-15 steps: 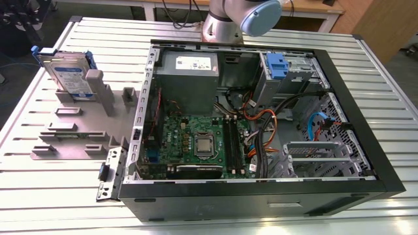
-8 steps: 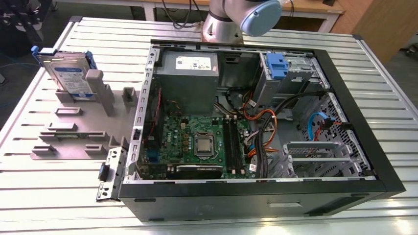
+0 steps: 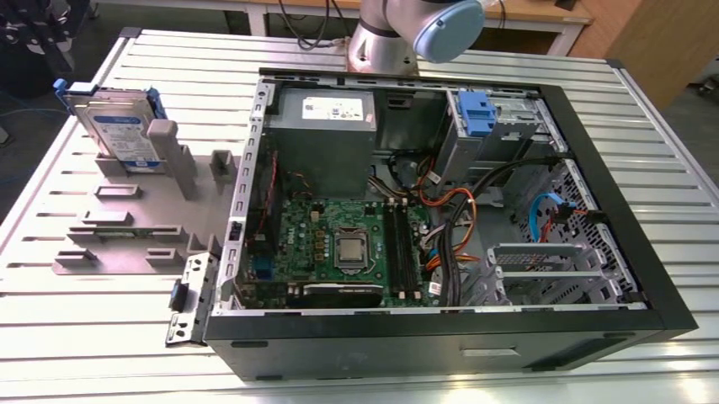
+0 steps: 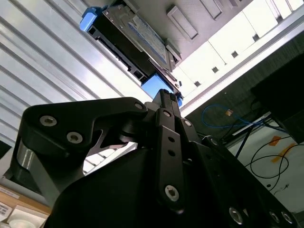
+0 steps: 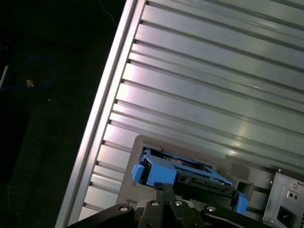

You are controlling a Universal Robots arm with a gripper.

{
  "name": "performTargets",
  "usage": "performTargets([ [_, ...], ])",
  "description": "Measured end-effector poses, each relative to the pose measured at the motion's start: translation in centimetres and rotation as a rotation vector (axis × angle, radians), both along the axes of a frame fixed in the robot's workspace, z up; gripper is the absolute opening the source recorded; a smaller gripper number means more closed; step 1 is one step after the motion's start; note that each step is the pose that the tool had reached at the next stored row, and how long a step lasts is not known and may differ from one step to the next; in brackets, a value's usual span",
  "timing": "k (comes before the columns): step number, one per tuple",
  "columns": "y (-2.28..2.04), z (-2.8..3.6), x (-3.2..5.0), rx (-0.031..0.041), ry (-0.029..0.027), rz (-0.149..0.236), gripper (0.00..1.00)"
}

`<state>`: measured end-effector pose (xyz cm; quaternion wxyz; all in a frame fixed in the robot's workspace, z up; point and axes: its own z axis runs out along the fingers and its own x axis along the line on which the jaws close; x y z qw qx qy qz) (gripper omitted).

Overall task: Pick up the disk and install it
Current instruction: 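Pick up the disk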

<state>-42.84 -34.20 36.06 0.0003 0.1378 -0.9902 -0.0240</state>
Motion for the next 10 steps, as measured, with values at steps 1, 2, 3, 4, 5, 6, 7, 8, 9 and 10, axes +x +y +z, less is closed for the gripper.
performTargets([
  [1,0.0,0.0,0.0,0.0,0.0001,0.0,0.11],
  [2,0.0,0.0,0.0,0.0,0.0,0.0,0.11],
  [3,0.0,0.0,0.0,0.0,0.0,0.0,0.11],
  [4,0.0,0.0,0.0,0.0,0.0,0.0,0.11],
  [5,0.0,0.0,0.0,0.0,0.0,0.0,0.11],
  [6,0.0,0.0,0.0,0.0,0.0,0.003,0.11],
  [7,0.0,0.0,0.0,0.0,0.0,0.007,0.11],
  [8,0.0,0.0,0.0,0.0,0.0,0.014,0.11],
  [9,0.0,0.0,0.0,0.0,0.0,0.026,0.11],
  [10,0.0,0.0,0.0,0.0,-0.0001,0.039,0.11],
])
